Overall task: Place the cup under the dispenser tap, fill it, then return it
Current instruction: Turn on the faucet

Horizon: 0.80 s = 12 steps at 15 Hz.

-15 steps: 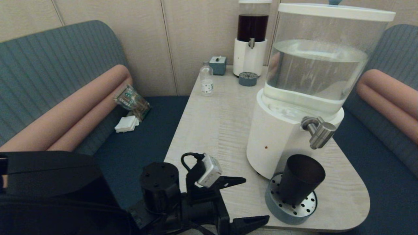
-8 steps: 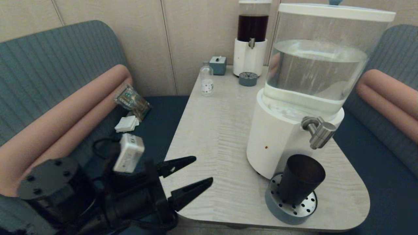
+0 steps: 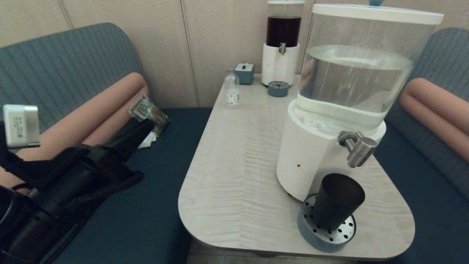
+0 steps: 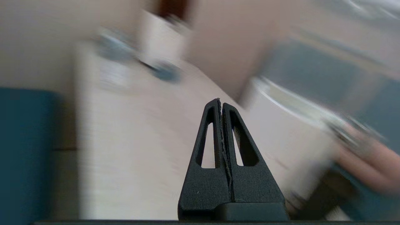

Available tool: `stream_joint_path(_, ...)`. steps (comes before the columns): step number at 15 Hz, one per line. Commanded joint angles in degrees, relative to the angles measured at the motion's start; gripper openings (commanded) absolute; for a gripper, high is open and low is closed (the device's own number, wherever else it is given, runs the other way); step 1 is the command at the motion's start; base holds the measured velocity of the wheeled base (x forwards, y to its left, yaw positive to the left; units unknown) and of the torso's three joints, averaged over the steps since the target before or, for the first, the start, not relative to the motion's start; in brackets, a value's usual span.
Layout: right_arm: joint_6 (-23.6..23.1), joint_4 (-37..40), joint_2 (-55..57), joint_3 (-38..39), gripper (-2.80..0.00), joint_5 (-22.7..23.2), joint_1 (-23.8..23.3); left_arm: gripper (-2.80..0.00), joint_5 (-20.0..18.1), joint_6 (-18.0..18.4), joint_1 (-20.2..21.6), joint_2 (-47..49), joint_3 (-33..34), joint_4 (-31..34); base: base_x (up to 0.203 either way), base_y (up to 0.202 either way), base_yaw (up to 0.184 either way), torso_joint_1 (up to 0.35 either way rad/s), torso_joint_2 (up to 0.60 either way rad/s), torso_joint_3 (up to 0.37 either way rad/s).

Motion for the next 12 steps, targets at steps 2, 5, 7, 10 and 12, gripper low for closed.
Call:
stream_joint_path(2,0.0,0.0,-0.1,0.1,-2.80,0.0,0.0,-2.80,0.7,-0.5,12.7,-7.1,1.6,-0.5,0.000,0.000,0.000,0.000,0.00,0.000)
stream_joint_path(5,0.0,0.0,-0.1,0.1,-2.80,0.0,0.0,-2.80,0.9,-0.6,21.4,-16.2,5.6,-0.5,0.000,0.000,0.000,0.000,0.00,0.000)
stream_joint_path(7,0.0,0.0,-0.1,0.1,-2.80,0.0,0.0,-2.80,0.8,-0.4,24.0,-22.2,7.9,-0.5,0.000,0.000,0.000,0.000,0.00,0.000)
stream_joint_path(10,0.0,0.0,-0.1,0.0,-2.80,0.0,0.0,-2.80,-1.3,-0.5,24.6,-32.0,8.6,6.0,0.000,0.000,0.000,0.000,0.00,0.000)
stream_joint_path(12,0.0,0.0,-0.2,0.0,-2.80,0.0,0.0,-2.80,-4.3,-0.8,24.7,-40.2,7.1,16.7,0.000,0.000,0.000,0.000,0.00,0.000)
